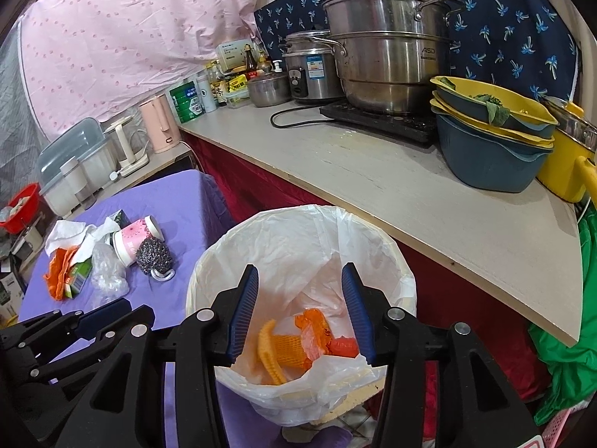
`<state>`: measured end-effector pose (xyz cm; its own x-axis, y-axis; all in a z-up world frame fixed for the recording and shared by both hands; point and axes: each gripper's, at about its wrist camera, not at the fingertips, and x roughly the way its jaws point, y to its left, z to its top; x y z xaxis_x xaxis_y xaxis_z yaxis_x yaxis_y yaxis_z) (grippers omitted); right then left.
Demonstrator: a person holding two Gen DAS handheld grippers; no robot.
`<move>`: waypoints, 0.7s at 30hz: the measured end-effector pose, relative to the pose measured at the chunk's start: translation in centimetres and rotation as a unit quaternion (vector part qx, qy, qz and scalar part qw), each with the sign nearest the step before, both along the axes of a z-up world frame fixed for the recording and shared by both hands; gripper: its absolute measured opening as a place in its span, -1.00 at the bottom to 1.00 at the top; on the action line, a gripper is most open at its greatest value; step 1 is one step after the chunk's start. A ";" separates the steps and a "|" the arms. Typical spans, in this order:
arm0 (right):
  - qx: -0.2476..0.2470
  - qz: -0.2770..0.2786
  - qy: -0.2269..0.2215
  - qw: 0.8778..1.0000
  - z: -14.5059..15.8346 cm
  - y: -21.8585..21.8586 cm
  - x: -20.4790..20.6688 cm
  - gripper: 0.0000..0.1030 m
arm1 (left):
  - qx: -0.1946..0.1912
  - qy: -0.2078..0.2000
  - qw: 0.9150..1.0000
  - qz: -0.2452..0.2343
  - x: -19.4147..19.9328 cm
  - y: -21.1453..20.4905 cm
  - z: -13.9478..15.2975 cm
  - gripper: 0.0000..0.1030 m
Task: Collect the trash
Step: 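Move both tools back over the remaining trash on the table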
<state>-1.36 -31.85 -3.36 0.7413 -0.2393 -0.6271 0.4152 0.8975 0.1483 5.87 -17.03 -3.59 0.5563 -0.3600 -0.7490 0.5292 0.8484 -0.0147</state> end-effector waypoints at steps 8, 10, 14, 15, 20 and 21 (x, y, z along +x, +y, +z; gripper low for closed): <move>-0.010 0.018 -0.004 1.000 0.9 1.8 0.8 -0.08 | -0.019 0.000 1.000 0.024 0.7 2.4 1.0 -0.38; -0.012 0.025 -0.005 1.000 1.1 2.4 1.0 -0.08 | -0.024 0.001 0.999 0.032 1.0 3.3 1.2 -0.37; -0.017 0.043 -0.008 0.999 1.5 4.2 1.8 -0.01 | -0.031 0.000 0.998 0.053 1.8 5.4 1.4 -0.29; -0.017 0.048 -0.008 0.999 1.6 4.6 2.0 0.01 | -0.032 0.001 0.998 0.058 1.9 6.0 1.4 -0.23; -0.021 0.083 -0.003 0.996 1.4 7.6 3.7 0.01 | -0.031 -0.003 0.995 0.098 3.1 10.2 1.3 -0.01; -0.021 0.090 -0.001 0.996 1.3 8.2 4.2 0.02 | -0.031 -0.004 0.994 0.108 3.3 11.0 1.3 0.07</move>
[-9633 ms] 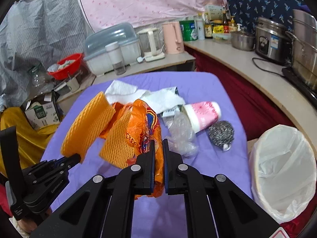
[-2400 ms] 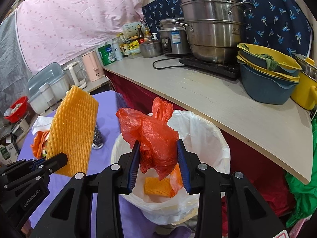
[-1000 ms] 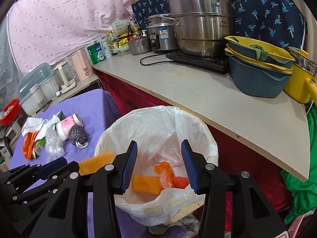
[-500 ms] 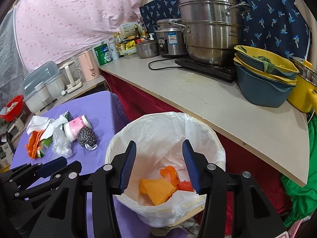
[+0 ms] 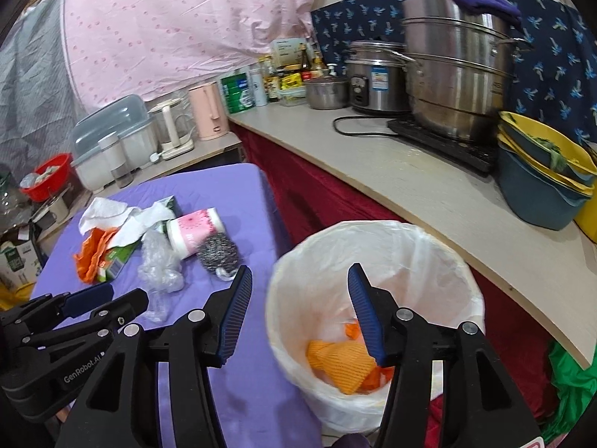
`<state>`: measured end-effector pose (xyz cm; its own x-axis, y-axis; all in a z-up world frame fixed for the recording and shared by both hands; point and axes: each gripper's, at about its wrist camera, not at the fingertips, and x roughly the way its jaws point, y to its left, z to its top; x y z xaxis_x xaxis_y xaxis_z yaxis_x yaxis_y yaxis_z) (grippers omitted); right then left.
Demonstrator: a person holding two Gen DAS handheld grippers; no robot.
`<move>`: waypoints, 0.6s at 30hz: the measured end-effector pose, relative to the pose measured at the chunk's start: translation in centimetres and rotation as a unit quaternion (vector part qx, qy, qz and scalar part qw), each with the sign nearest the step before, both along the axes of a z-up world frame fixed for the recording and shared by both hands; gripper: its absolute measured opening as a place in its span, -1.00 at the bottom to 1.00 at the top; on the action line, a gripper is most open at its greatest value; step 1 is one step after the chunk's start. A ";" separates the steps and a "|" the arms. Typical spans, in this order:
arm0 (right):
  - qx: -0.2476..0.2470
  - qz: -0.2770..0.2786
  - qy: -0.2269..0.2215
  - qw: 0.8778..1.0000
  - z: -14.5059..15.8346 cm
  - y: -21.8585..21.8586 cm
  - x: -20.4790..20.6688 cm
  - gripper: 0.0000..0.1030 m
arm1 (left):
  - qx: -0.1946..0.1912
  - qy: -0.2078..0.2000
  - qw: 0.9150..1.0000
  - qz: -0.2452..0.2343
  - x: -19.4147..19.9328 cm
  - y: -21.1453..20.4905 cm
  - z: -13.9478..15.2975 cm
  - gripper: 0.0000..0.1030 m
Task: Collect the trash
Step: 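Move both tools back over the remaining trash on the table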
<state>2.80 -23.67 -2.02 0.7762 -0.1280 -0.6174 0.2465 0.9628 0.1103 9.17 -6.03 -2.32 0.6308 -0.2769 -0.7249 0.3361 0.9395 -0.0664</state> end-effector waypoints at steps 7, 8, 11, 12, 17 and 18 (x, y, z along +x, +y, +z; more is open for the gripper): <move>0.003 0.044 0.014 0.999 -1.3 4.4 3.0 0.06 | 0.000 0.006 0.998 0.061 2.1 5.8 -0.6 0.15; 0.003 0.048 0.015 0.999 -1.5 4.9 3.2 0.07 | 0.002 0.007 0.998 0.068 2.3 6.6 -0.7 0.19; 0.002 0.068 0.021 0.997 -2.2 7.0 4.6 0.16 | 0.004 0.009 0.995 0.095 3.2 9.1 -1.2 0.28; 0.001 0.075 0.023 0.997 -2.5 7.6 5.1 0.17 | 0.003 0.010 0.995 0.103 3.5 9.9 -1.4 0.30; 0.003 0.098 0.034 0.995 -3.7 10.0 7.5 0.30 | 0.004 0.019 0.990 0.142 5.3 13.7 -2.5 0.35; 0.004 0.102 0.036 0.994 -4.0 10.5 8.0 0.30 | 0.004 0.020 0.989 0.147 5.4 14.1 -2.7 0.39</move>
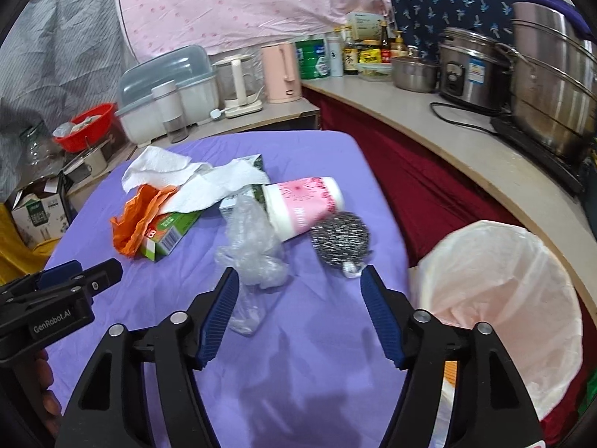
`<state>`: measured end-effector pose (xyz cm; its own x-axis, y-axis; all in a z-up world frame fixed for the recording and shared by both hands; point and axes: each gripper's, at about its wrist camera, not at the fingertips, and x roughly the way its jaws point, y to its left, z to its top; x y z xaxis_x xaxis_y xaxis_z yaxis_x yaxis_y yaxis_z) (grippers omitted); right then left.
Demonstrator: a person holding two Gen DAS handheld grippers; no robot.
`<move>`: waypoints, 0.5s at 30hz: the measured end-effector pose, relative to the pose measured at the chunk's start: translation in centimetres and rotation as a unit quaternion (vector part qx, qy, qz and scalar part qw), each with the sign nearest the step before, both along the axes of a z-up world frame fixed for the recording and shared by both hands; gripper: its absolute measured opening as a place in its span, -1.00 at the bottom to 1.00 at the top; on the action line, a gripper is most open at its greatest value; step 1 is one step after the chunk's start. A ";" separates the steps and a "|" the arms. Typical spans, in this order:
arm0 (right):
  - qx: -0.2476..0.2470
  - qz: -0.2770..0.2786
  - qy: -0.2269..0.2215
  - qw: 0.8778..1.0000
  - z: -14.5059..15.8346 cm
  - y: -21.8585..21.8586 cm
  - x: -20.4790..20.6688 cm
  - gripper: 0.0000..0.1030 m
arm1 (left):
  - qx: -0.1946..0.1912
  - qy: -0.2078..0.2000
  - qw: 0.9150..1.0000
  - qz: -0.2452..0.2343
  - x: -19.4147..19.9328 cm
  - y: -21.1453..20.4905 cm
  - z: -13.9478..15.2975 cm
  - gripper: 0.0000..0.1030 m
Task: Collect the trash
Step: 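Move both tools back over the remaining trash on the table, then grasp the orange printed bag with the left tool while the right grasps the clear plastic bag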
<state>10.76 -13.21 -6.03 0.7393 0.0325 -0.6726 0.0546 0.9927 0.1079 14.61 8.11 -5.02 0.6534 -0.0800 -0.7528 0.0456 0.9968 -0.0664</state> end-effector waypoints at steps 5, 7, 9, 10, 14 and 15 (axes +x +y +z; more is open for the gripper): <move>0.005 0.011 0.015 1.000 -1.5 1.7 2.7 0.32 | -0.002 0.003 1.000 0.029 2.2 3.1 -0.8 0.60; 0.011 0.013 0.020 1.000 -2.1 2.1 3.5 0.32 | -0.001 0.003 0.999 0.035 2.9 3.9 -1.1 0.61; 0.012 0.014 0.028 0.999 -2.9 2.7 4.6 0.32 | 0.000 0.007 0.999 0.042 4.1 4.8 -1.6 0.61; 0.011 0.015 0.031 0.999 -3.3 2.9 5.0 0.32 | 0.000 0.008 0.999 0.043 4.7 5.1 -1.7 0.61; 0.009 0.012 0.045 0.999 -4.7 3.6 6.5 0.32 | 0.000 0.011 0.999 0.047 6.7 5.9 -2.6 0.61; 0.009 0.011 0.048 0.999 -5.0 3.7 6.8 0.32 | 0.000 0.013 0.999 0.047 7.2 6.0 -2.9 0.61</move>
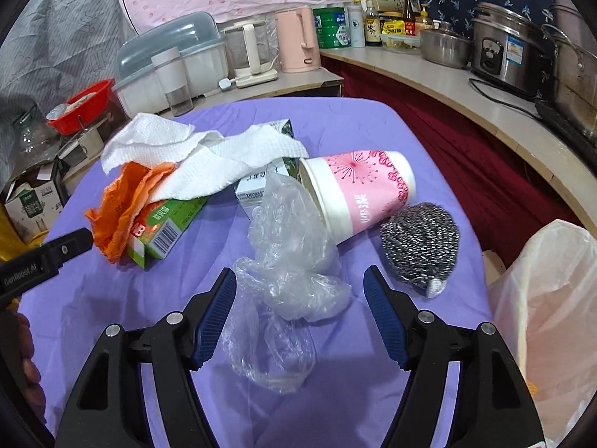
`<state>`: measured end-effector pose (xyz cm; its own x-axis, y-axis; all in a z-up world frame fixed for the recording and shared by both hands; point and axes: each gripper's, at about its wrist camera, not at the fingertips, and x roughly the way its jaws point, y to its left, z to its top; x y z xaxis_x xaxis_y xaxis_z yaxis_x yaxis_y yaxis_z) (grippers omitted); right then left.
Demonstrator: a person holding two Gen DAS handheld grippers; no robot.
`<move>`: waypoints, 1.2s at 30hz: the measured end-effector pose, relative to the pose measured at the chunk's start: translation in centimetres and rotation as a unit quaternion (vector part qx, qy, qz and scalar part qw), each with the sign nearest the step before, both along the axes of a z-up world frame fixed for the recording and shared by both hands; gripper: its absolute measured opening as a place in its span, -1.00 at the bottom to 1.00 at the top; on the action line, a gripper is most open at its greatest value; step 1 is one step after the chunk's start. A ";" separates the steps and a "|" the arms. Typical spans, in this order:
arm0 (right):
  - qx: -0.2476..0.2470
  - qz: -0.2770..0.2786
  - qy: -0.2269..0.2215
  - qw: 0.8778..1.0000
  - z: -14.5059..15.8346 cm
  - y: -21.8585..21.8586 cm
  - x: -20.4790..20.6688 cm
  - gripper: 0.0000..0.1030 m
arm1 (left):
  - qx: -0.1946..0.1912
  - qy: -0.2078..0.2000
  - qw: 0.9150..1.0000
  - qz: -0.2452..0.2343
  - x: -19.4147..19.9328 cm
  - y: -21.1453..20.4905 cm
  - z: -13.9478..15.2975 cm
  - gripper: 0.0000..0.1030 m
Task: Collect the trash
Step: 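Grasp the orange printed bag with the left tool while the right grasps the clear plastic bag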
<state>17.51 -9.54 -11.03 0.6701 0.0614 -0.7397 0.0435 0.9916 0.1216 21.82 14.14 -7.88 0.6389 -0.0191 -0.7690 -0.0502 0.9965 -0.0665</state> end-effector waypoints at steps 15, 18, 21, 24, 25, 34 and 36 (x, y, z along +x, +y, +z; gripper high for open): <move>0.005 0.010 0.016 1.000 -1.6 0.7 1.2 -0.24 | -0.026 0.014 0.999 -0.023 3.5 0.3 -2.2 -0.34; 0.006 0.015 0.011 1.000 -1.2 0.9 0.7 -0.28 | -0.020 0.009 0.999 -0.026 2.9 0.0 -1.9 -0.46; 0.007 0.021 0.002 1.000 -0.4 1.2 0.0 -0.30 | -0.023 0.008 0.999 -0.025 2.1 -0.1 -1.4 -0.51; 0.011 0.026 -0.009 1.000 0.7 1.2 -1.0 -0.30 | -0.029 0.006 0.999 -0.026 0.9 -0.2 -0.5 -0.52; 0.012 0.026 -0.013 1.000 1.1 1.1 -1.4 -0.30 | -0.031 0.004 0.999 -0.026 0.4 -0.3 -0.2 -0.52; 0.021 0.019 -0.061 0.998 5.4 -0.7 -5.7 -0.30 | -0.039 -0.023 0.998 -0.044 -4.4 -2.1 3.5 -0.53; 0.022 0.015 -0.070 0.997 6.1 -1.4 -6.6 -0.30 | -0.041 -0.028 0.997 -0.050 -5.4 -2.7 4.2 -0.53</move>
